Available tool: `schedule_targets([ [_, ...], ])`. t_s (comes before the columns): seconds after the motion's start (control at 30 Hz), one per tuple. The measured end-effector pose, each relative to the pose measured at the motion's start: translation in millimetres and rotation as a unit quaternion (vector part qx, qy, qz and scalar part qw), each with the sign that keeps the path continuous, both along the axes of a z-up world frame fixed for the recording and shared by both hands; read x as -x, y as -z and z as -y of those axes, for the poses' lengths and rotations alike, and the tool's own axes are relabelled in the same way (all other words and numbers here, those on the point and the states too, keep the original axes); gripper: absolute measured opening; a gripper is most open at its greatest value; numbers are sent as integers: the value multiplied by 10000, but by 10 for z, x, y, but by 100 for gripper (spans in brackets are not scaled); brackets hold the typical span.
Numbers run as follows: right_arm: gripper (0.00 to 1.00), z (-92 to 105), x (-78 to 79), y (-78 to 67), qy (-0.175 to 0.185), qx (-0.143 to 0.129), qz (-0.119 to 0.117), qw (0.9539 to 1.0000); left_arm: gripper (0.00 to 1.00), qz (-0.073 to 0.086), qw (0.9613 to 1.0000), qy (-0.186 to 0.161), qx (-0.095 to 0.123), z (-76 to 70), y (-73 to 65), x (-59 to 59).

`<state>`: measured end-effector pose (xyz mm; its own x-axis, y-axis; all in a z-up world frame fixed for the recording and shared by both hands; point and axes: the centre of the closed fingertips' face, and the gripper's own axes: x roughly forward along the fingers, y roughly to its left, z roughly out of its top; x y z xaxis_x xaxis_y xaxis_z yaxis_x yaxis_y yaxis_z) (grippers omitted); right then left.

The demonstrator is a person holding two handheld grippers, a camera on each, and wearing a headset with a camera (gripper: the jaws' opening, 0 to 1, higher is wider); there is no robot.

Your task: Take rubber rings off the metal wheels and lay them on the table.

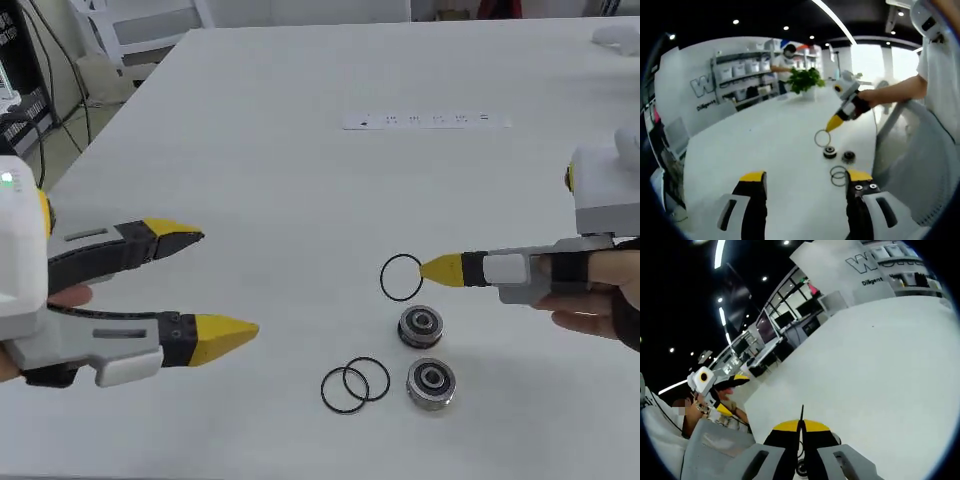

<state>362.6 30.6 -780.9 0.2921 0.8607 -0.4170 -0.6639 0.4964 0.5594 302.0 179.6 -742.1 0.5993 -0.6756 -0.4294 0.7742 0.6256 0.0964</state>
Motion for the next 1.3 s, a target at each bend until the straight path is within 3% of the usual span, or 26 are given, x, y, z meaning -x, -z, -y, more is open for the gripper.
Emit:
schedule_targets([
  [0.1,0,-33,20,-25,-46,-74,-3,10000,66,-61,9998,-162,-36,-103,61,72],
  [0.27,0,-119,87,-45,-202,-168,-25,9997,66,-118,9988,-471,82,-213,115,141],
  [0.5,0,-231,199,-25,-434,-207,-91,9988,68,-236,9976,-627,155,-255,192,231],
  [0.83,0,-386,403,97,-821,-75,-240,9963,74,-354,9971,-561,363,-157,204,303],
  [1.3,0,-512,653,333,-1308,241,-468,9900,75,-491,9966,-489,442,-65,272,333],
])
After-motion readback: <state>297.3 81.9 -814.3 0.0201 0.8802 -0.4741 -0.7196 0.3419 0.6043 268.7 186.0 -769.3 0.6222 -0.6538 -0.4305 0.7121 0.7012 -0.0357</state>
